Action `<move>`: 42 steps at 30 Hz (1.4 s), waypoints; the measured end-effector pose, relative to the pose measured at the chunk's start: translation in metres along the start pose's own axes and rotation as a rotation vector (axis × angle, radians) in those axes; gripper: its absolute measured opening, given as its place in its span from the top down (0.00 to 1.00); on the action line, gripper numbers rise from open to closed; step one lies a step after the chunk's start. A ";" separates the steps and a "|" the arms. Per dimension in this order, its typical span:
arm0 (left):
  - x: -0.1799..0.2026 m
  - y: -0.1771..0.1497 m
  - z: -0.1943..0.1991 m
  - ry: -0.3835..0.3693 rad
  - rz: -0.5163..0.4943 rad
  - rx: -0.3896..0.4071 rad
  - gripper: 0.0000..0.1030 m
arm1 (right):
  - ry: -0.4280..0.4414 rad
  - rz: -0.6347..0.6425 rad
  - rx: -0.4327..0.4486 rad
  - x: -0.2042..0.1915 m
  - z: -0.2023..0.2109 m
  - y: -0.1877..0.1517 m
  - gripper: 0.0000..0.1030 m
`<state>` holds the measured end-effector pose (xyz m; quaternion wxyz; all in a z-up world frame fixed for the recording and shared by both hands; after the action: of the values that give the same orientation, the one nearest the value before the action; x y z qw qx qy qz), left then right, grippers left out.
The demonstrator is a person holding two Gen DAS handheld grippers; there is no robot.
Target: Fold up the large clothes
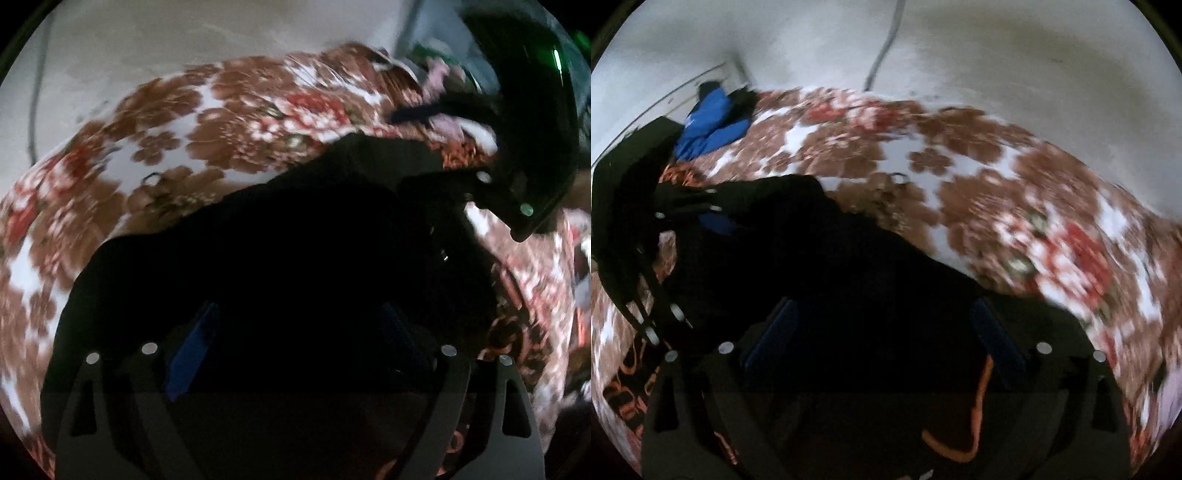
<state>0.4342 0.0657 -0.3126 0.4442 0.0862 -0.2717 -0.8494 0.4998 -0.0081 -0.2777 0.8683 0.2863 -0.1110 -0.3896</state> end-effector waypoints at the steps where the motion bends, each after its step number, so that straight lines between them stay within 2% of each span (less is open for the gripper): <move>1: 0.000 0.001 -0.007 -0.010 -0.014 -0.005 0.15 | 0.007 0.021 -0.011 -0.003 -0.009 0.002 0.09; 2: 0.001 0.003 -0.014 -0.021 -0.027 -0.008 0.15 | 0.030 0.046 -0.029 -0.008 -0.021 0.002 0.10; 4: 0.001 0.003 -0.031 -0.040 -0.047 -0.021 0.17 | 0.061 0.086 -0.060 -0.017 -0.041 -0.002 0.29; 5: 0.001 0.002 -0.037 -0.047 -0.050 -0.026 0.18 | 0.073 0.099 -0.070 -0.020 -0.048 -0.004 0.34; 6: 0.001 0.001 -0.043 -0.062 -0.051 -0.030 0.24 | 0.088 0.115 -0.081 -0.025 -0.056 -0.008 0.51; 7: 0.002 -0.001 -0.047 -0.083 -0.045 -0.030 0.32 | 0.102 0.124 -0.091 -0.029 -0.063 -0.013 0.63; 8: 0.001 -0.002 -0.050 -0.103 -0.025 -0.026 0.37 | 0.117 0.124 -0.094 -0.033 -0.067 -0.015 0.66; 9: 0.000 -0.003 -0.051 -0.108 -0.006 -0.018 0.52 | 0.131 0.120 -0.092 -0.035 -0.070 -0.019 0.76; 10: -0.001 -0.003 -0.051 -0.103 0.019 0.003 0.71 | 0.132 0.121 -0.081 -0.037 -0.071 -0.021 0.80; 11: -0.002 -0.004 -0.049 -0.084 0.022 0.019 0.83 | 0.125 0.125 -0.064 -0.038 -0.071 -0.025 0.82; 12: -0.003 -0.004 -0.046 -0.068 0.022 0.033 0.90 | 0.125 0.125 -0.051 -0.040 -0.068 -0.027 0.83; 14: 0.001 -0.005 -0.038 -0.087 0.025 0.051 0.91 | 0.136 0.113 -0.024 -0.041 -0.059 -0.031 0.84; 19: 0.028 -0.007 -0.006 -0.104 -0.034 0.071 0.95 | 0.140 0.120 -0.003 -0.051 -0.027 -0.040 0.85; 26: 0.090 -0.023 0.043 -0.133 -0.063 0.086 0.96 | 0.109 0.020 -0.019 -0.069 0.029 -0.076 0.85; 30: 0.130 -0.060 0.052 -0.173 -0.051 0.079 0.97 | 0.085 -0.005 -0.065 -0.087 0.046 -0.127 0.85; 32: 0.141 -0.084 0.043 -0.174 -0.041 0.054 0.98 | 0.041 0.034 -0.111 -0.100 0.042 -0.164 0.84; 34: 0.151 -0.115 0.027 -0.165 -0.018 0.012 0.98 | 0.045 0.016 -0.141 -0.110 0.036 -0.195 0.80; 36: 0.158 -0.136 0.016 -0.164 0.004 -0.006 0.98 | 0.064 -0.034 -0.153 -0.115 0.035 -0.214 0.66; 37: 0.161 -0.147 0.011 -0.166 0.024 -0.011 0.98 | 0.077 -0.062 -0.164 -0.117 0.034 -0.221 0.52; 38: 0.165 -0.155 0.009 -0.168 0.046 -0.010 0.98 | 0.094 -0.101 -0.179 -0.119 0.034 -0.232 0.45; 39: 0.166 -0.159 0.008 -0.163 0.058 -0.009 0.97 | 0.094 -0.127 -0.183 -0.120 0.035 -0.239 0.31; 40: 0.165 -0.166 0.008 -0.146 0.087 -0.009 0.96 | 0.085 -0.148 -0.181 -0.120 0.037 -0.245 0.23; 41: 0.163 -0.168 0.008 -0.134 0.099 -0.009 0.93 | 0.080 -0.161 -0.183 -0.120 0.039 -0.249 0.21; 42: 0.160 -0.170 0.012 -0.107 0.106 -0.009 0.80 | 0.068 -0.179 -0.184 -0.119 0.043 -0.252 0.18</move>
<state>0.2149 0.0196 -0.3791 0.4735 0.0241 -0.2956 -0.8293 0.2476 -0.0720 -0.3862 0.8558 0.2273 -0.0190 -0.4643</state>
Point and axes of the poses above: each gripper's, at about its wrist camera, not at the fingertips, and z roughly against the way its jaws point, x to its right, y to its top, the point moved 9 cm from there along -z, roughly the way its jaws point, and after that the axes turned 5 degrees about -z, right-handed, at the moved point
